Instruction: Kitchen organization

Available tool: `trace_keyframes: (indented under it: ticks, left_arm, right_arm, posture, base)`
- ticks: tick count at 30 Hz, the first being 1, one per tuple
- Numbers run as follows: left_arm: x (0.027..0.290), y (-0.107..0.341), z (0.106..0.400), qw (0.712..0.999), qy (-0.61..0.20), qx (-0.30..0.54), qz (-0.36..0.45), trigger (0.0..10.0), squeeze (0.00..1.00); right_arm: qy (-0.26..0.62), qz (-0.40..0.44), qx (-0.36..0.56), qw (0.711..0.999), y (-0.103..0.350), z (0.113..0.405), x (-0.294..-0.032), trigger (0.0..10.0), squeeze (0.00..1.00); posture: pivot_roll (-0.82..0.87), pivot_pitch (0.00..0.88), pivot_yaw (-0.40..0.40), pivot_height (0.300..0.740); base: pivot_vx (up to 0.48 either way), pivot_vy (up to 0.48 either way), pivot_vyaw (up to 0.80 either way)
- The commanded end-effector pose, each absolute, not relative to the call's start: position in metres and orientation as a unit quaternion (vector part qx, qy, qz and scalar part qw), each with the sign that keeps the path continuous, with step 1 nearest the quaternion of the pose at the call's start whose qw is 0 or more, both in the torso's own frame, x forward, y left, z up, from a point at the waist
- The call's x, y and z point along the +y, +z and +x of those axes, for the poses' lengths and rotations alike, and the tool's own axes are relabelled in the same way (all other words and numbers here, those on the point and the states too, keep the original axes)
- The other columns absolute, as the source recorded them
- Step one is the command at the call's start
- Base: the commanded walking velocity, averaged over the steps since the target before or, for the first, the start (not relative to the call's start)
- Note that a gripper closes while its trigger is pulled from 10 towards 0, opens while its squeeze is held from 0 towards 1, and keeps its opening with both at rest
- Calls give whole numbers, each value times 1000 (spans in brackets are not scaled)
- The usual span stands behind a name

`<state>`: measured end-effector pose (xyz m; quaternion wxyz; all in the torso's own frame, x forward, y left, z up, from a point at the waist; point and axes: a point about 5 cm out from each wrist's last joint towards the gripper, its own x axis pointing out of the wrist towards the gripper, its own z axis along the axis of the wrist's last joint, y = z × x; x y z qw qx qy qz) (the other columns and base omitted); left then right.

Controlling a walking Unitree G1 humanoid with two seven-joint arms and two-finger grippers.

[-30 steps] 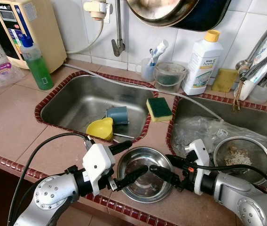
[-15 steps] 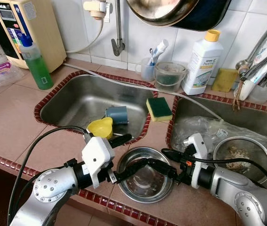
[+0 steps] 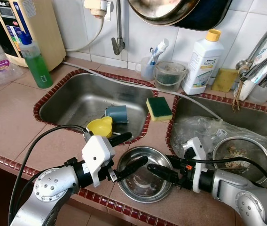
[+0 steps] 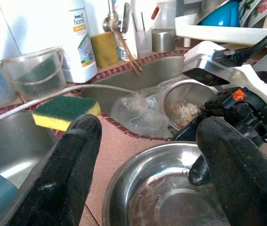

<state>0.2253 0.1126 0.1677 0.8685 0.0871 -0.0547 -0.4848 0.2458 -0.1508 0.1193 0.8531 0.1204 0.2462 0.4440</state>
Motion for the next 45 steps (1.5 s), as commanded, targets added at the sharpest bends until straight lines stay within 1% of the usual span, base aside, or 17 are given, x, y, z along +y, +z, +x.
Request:
trace_keyframes:
  ticks: [1, 2, 3, 4, 6, 11, 20, 26, 30, 37, 45]
  left_arm:
    - [113, 172, 224, 870, -482, -62, 86, 10000, 0]
    - [113, 172, 224, 870, -482, -62, 86, 10000, 0]
    - [112, 172, 224, 869, -483, -62, 85, 10000, 0]
    - [112, 172, 224, 869, -483, -62, 85, 10000, 0]
    - [113, 173, 224, 869, -483, -62, 85, 10000, 0]
    - [113, 174, 225, 870, -483, -62, 85, 10000, 0]
    - [113, 175, 225, 867, -487, -64, 85, 10000, 0]
    - [114, 176, 224, 866, -488, -62, 88, 10000, 0]
    - [118, 177, 224, 873, -476, -61, 82, 10000, 0]
    - [119, 176, 223, 873, -477, -58, 81, 10000, 0]
    - [124, 180, 224, 877, -470, -58, 80, 10000, 0]
  right_arm:
    - [448, 118, 272, 843, 114, 241, -152, 8784, 0]
    - [450, 120, 278, 840, 113, 239, -153, 4784, 0]
    - [451, 121, 278, 840, 113, 239, -154, 4275, 0]
    - [451, 122, 277, 840, 113, 239, -154, 1647, 0]
    - [453, 131, 272, 838, 116, 239, -156, 0, 0]
    - [454, 134, 270, 838, 117, 239, -156, 0, 0]
    - [456, 139, 267, 837, 119, 241, -157, 0, 0]
    - [457, 145, 265, 836, 120, 241, -156, 0, 0]
    - [458, 148, 263, 836, 120, 242, -155, 0, 0]
    - [464, 150, 259, 834, 120, 244, -152, 0, 0]
    - [455, 156, 249, 841, 122, 249, -153, 0, 0]
  posture:
    - [-92, 123, -29, 740]
    - [-93, 124, -30, 740]
    - [-93, 126, -30, 740]
    - [-92, 125, -30, 740]
    - [-93, 128, -30, 740]
    - [-95, 130, -30, 740]
    - [-89, 108, -28, 740]
    - [-77, 113, -31, 740]
    - [-76, 115, -23, 740]
    - [-68, 115, -29, 740]
    - [-65, 122, -15, 740]
  base:
    - [0, 0, 0]
    - [0, 0, 0]
    - [0, 0, 0]
    - [0, 0, 0]
    - [0, 0, 0]
    - [0, 0, 0]
    - [0, 0, 0]
    - [0, 0, 0]
    - [0, 0, 0]
    - [0, 0, 0]
    - [0, 0, 0]
